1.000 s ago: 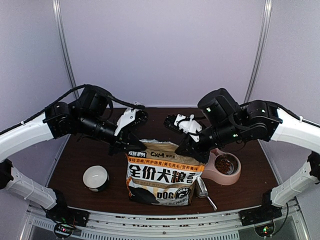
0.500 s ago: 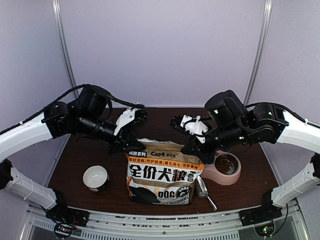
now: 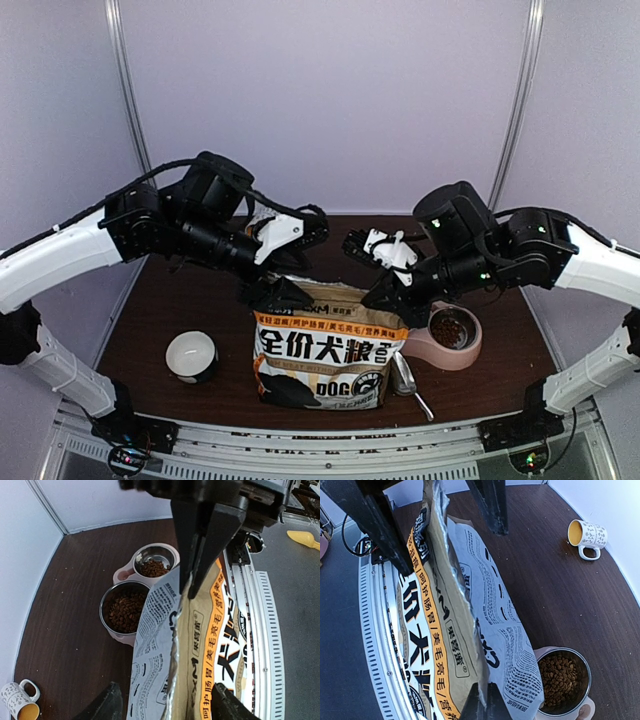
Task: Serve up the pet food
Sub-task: Press the seal on the pet food bag.
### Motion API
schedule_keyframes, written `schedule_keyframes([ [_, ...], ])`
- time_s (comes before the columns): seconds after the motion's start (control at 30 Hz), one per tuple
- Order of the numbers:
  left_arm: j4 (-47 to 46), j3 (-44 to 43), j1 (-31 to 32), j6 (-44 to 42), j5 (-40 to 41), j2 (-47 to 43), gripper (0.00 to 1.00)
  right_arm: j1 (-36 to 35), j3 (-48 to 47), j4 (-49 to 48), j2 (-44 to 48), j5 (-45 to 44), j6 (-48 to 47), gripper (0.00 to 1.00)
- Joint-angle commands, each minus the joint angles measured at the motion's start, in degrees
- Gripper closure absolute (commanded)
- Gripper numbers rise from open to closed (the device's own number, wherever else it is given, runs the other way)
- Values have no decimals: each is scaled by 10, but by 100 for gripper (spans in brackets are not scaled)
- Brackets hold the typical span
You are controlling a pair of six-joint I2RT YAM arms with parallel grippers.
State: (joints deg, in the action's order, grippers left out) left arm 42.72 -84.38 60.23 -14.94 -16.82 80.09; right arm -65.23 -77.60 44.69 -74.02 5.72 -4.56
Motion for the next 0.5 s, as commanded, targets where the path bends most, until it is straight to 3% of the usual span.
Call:
schedule_keyframes([
  [0.0, 20, -26, 5, -23, 26, 19, 38, 11, 11, -40, 25, -20, 9, 100],
  [0.03, 22, -27, 5, -23, 27, 22, 43, 12, 14, -45, 28, -16, 9, 100],
  [0.1, 28, -30, 5, -23, 25, 28, 76, 16, 22, -60, 32, -6, 14, 100],
  [0.17, 35, -32, 5, -20, 23, 31, 99, 22, 33, -73, 38, 5, 20, 97],
  [0.47, 20, -4, -2, 25, 47, -18, 100, 82, 157, -174, 140, 91, 62, 39],
])
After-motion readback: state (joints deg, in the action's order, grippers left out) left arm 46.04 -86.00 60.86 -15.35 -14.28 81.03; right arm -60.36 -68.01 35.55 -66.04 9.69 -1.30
